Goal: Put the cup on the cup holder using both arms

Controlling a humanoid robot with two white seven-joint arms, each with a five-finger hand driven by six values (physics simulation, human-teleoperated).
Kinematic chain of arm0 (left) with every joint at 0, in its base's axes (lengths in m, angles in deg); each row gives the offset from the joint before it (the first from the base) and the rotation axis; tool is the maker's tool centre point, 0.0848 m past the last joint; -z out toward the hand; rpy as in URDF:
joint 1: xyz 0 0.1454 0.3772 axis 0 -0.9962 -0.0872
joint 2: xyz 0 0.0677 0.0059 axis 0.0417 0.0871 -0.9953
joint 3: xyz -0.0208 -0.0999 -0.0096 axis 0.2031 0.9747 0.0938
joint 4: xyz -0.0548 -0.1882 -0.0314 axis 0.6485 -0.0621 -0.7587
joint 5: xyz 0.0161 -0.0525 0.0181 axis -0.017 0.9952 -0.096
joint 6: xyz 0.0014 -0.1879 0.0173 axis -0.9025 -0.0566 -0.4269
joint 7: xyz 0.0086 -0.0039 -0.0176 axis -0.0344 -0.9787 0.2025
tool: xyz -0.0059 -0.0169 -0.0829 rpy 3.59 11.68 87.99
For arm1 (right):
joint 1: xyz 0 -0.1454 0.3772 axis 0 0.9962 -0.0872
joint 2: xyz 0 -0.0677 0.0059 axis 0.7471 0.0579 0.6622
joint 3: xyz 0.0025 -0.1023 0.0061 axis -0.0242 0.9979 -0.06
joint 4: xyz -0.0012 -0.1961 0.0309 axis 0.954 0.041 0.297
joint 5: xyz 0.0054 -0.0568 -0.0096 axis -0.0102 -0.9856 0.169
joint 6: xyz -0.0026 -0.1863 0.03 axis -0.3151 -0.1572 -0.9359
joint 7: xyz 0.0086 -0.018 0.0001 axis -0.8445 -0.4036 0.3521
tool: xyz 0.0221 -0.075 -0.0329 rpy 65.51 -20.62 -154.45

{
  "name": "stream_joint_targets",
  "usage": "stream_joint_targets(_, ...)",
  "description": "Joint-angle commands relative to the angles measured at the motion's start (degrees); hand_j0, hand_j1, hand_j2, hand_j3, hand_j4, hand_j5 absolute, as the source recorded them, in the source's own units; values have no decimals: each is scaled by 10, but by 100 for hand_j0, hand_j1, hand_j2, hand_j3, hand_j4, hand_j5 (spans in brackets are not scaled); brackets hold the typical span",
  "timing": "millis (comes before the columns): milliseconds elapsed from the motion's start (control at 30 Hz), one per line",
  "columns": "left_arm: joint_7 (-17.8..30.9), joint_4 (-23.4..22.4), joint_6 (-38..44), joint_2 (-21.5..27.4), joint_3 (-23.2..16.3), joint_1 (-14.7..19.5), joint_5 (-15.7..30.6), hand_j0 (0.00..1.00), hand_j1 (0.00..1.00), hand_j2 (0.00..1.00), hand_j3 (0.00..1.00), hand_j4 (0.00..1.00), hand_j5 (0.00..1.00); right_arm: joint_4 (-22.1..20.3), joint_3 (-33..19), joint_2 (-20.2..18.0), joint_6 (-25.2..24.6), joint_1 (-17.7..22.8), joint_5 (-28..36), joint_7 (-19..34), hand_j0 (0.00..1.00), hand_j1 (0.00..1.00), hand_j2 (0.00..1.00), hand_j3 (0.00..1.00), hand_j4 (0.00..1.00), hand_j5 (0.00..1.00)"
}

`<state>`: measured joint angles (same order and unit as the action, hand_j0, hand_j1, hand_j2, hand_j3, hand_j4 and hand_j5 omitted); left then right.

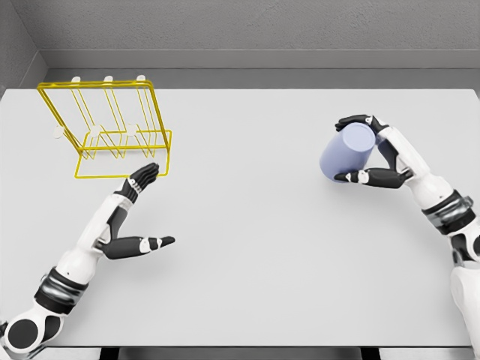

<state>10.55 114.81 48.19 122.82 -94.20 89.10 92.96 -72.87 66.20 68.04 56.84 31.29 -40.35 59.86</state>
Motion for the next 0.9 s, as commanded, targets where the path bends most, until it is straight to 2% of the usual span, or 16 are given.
stream_joint_targets(0, -1, 0, 0, -1, 2, 0, -1, 100, 100, 100, 100, 100, 100, -20, 23, -7, -1, 1, 11, 0, 61, 61, 61, 61, 61, 61)
stream_joint_targets(200, -1, 0, 0, -1, 1, -1, -1, 100, 100, 100, 100, 100, 100, -62, 73, -7, -4, 1, 11, 0, 61, 61, 61, 61, 61, 61)
stream_joint_targets(467, -1, -1, 0, 1, 1, -1, -1, 100, 100, 100, 100, 100, 100, -80, 90, -3, -4, -1, 11, 0, 61, 61, 61, 61, 61, 61)
stream_joint_targets(867, -1, -1, 0, 1, 1, -4, 5, 100, 100, 100, 100, 100, 100, -95, 143, -1, -4, 0, 11, 0, 61, 61, 61, 61, 61, 61)
